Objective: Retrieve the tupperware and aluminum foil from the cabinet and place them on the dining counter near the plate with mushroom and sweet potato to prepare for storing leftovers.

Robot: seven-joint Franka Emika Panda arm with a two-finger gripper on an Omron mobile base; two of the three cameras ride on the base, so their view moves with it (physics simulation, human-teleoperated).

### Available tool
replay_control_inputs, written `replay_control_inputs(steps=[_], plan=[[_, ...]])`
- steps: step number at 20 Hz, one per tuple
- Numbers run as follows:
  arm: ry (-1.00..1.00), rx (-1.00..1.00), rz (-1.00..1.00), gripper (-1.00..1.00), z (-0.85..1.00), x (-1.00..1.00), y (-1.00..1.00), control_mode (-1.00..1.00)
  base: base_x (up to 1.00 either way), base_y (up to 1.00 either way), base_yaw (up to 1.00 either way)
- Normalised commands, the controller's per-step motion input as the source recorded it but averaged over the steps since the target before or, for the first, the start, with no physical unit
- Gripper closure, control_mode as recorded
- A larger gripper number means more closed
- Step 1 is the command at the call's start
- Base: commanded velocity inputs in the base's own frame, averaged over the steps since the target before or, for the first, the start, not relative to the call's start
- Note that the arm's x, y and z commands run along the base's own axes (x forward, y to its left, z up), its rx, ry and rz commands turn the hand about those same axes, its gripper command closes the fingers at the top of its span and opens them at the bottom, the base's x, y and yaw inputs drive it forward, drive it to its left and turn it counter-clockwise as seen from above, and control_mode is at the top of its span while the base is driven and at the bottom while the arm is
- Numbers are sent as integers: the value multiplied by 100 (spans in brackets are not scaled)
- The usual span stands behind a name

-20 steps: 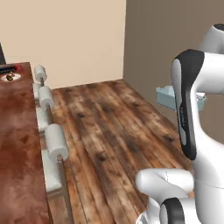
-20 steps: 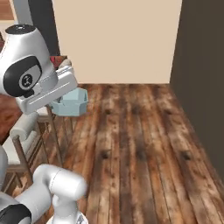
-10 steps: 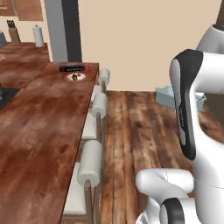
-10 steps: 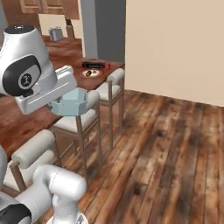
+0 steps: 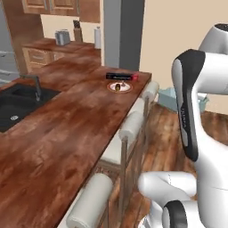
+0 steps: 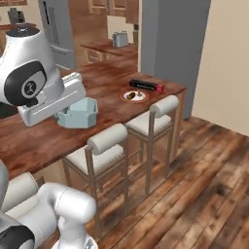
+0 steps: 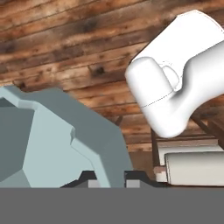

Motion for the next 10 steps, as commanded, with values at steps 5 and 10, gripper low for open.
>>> replay_control_inputs(steps=[5,10], plan=[[0,0,0,100,0,0,0,100,85,-69,54],[0,0,0,100,0,0,0,100,62,-87,50]])
